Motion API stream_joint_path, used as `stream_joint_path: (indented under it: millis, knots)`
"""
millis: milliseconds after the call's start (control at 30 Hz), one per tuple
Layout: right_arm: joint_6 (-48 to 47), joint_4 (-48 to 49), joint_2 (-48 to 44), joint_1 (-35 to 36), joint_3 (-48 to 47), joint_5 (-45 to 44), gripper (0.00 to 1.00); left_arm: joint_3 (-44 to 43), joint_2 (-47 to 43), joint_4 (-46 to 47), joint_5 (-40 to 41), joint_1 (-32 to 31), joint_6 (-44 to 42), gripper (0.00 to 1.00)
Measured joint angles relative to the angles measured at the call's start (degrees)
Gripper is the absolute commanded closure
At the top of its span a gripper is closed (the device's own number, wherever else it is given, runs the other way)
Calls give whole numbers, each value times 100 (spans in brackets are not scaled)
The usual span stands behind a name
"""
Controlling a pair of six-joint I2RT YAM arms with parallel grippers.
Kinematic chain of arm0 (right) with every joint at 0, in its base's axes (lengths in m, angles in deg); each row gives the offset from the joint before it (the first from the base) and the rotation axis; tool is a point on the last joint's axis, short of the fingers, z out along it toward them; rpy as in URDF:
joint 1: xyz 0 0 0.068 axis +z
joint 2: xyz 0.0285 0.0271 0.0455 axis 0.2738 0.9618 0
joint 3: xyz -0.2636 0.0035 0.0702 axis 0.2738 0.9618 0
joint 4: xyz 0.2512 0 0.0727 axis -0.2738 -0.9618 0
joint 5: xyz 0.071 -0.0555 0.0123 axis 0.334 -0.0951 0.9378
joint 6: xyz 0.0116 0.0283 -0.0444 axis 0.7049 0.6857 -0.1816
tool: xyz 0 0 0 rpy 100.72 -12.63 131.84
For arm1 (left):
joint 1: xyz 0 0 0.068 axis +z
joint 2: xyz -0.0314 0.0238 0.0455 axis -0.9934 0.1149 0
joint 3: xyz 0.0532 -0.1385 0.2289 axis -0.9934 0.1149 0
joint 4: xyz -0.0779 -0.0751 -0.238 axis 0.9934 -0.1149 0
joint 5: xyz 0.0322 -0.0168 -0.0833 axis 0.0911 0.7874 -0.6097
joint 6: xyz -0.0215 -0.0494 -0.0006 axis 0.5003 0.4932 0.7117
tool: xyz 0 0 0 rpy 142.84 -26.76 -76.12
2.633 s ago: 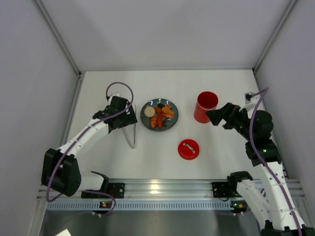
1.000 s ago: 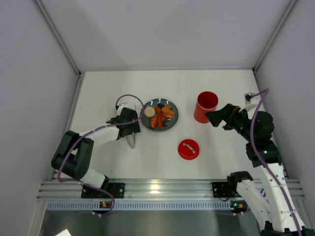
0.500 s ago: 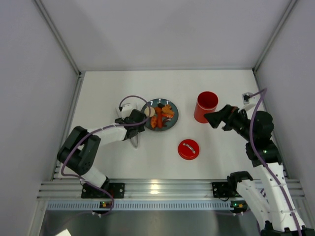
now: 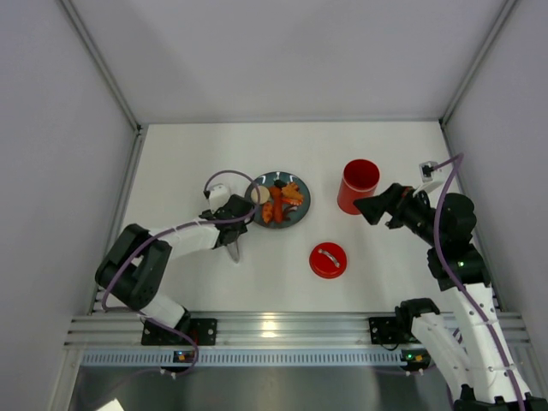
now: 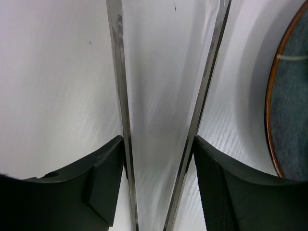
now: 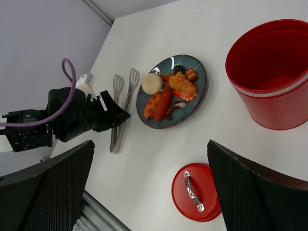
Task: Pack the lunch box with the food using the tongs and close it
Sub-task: Pick up the clamp at the center of the board.
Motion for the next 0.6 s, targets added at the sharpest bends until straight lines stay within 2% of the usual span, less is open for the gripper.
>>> stream_joint_path:
  millis: [167,300,600]
  knots:
    - [13,0,-2,0,0,24,1,-7,-466,-741,-264,-72,50,48]
    - [20,2,-2,0,0,42,0,-216,-1045,-1338,-273,-81,33,47]
    - [118,22,0,0,0,118,1,-411,-2028,-2013,-271,-81,31,40]
